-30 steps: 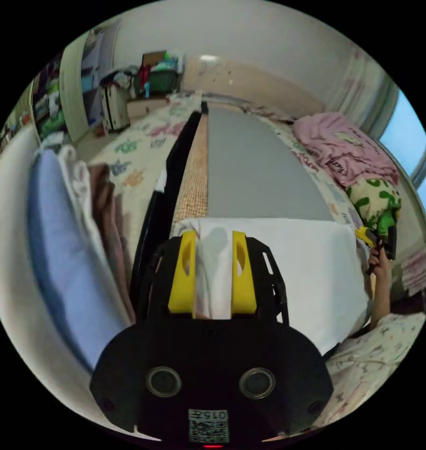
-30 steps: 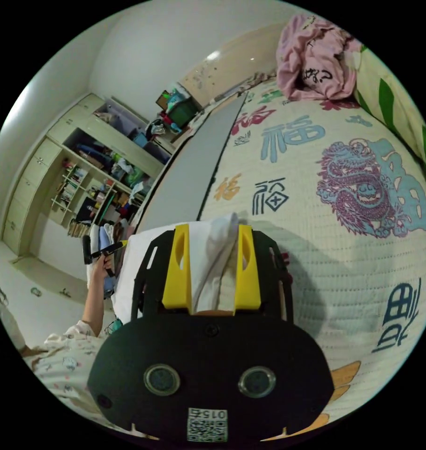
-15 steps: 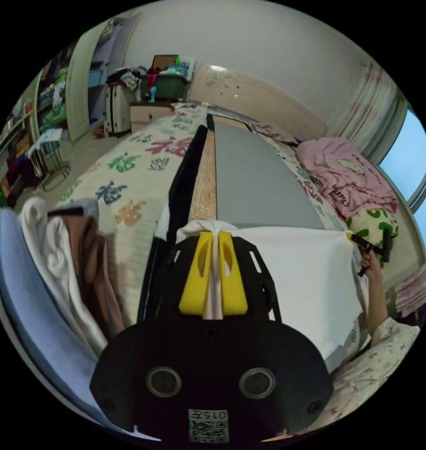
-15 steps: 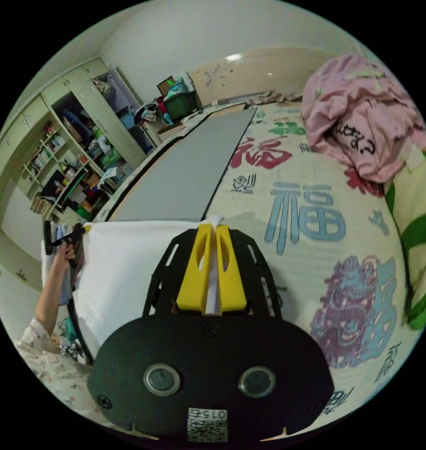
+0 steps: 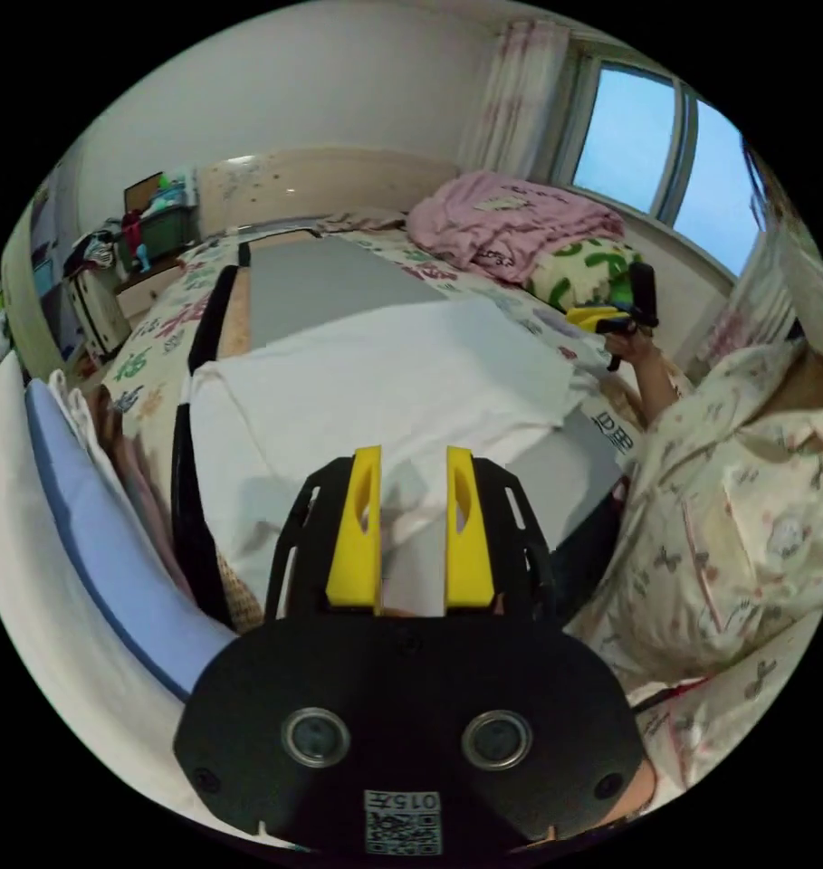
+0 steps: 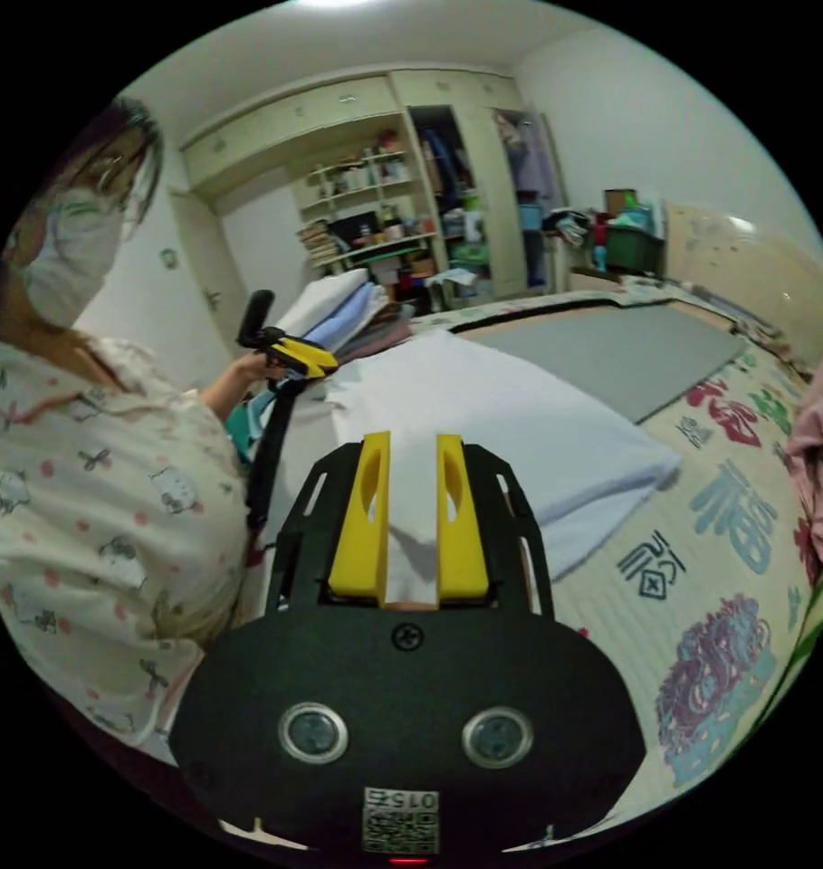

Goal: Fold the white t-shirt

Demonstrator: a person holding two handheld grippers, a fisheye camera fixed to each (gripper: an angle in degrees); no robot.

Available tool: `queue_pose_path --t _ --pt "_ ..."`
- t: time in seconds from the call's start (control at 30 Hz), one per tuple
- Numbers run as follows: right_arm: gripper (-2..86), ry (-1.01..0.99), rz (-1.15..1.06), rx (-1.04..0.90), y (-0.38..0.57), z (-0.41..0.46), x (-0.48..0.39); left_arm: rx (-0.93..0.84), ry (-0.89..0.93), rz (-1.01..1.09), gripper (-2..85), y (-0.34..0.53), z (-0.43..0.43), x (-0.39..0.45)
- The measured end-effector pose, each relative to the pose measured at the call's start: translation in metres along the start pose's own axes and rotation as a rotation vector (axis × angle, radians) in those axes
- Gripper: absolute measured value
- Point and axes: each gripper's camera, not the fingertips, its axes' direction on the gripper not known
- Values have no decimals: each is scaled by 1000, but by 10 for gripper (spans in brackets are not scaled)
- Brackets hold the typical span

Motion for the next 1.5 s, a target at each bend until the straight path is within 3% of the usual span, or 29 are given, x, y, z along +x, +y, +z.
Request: queue_pose_path --t 0.1,0.3,0.43,0.53,0.63,0.77,0.87,1.1,1.33,1.5 --pt "73 -78 -83 -4 10 9 -18 21 -60 -105 103 23 1 15" --pt "101 -73 -174 -268 34 45 -53 -5 -116 -136 107 22 24 50" --pt "105 22 -18 -217 49 -9 -48 -93 -158 -129 98 7 37 67" --pt "107 244 151 -218 67 -47 -44 10 -163 -37 88 -25 16 93" --pt "104 223 142 -269 77 -50 -53 108 -138 72 86 -80 12 114" --pt "113 214 80 -410 69 -22 -63 45 -36 229 93 -181 75 142" --pt "132 195 155 -514 62 -5 -44 46 14 287 95 -248 135 165" --pt "88 73 267 -513 46 11 -6 -112 33 301 106 -365 278 209" --pt "18 68 275 -461 48 -8 9 -318 -39 297 96 -399 374 223" --pt "1 49 258 -418 53 -21 17 -280 -41 318 51 -393 376 223"
